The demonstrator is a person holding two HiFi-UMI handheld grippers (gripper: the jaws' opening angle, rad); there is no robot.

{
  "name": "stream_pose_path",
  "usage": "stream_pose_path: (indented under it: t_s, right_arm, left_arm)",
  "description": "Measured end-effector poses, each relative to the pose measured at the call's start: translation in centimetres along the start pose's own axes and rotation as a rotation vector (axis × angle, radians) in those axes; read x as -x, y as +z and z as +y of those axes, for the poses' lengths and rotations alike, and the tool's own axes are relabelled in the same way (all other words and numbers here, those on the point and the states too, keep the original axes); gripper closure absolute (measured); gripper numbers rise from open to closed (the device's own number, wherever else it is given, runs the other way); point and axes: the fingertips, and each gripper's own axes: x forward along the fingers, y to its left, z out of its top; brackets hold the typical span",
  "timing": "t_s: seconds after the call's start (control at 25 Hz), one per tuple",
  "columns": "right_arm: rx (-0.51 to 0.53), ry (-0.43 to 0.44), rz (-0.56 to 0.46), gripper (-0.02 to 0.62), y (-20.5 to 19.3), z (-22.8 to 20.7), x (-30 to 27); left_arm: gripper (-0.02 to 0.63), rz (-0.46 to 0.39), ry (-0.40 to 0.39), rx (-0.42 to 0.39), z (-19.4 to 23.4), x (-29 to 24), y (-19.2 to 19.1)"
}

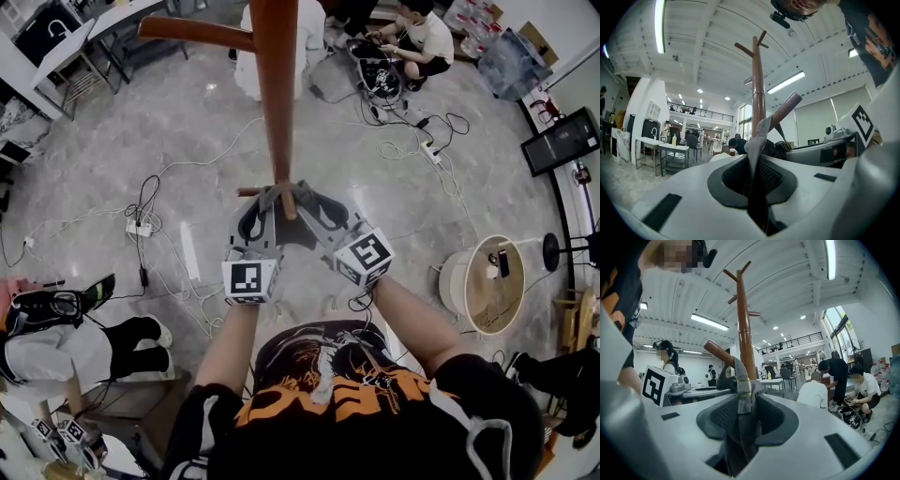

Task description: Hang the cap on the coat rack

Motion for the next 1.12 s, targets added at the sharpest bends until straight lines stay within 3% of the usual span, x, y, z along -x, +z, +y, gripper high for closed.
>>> stream_pose_path:
  t_s: [0.28, 0.64, 0.92, 1.04, 1.12]
  right_arm:
    - [0.016, 0.002, 0.012, 0.371, 0.1, -0.3, 1.3]
    - [0.028, 0.021, 0.02, 0.362, 0.3, 1.1, 3.5]
    - [0.028, 0.09, -0.052, 0.36, 5.7, 2.9, 5.1]
    - [0.046, 0.129, -0.044, 0.36, 8.2, 4.0, 5.9]
    - [0.062, 0.147, -0.06, 0.362, 10.4, 4.7, 7.2]
  left_arm:
    - [0.497, -0.011, -0.005, -0.008, -0.2, 1.6, 0.0]
    - [0.469, 0.017, -0.047, 0.008, -0.4, 5.4, -0.3]
    - [0.453, 0.053, -0.111, -0.077, -1.4, 6.7, 3.4]
    - [0.471, 0.102, -0.13, -0.052, -1.6, 7.2, 5.5]
    - [0.48, 0.088, -0.146, -0.032, -1.9, 7.9, 7.7]
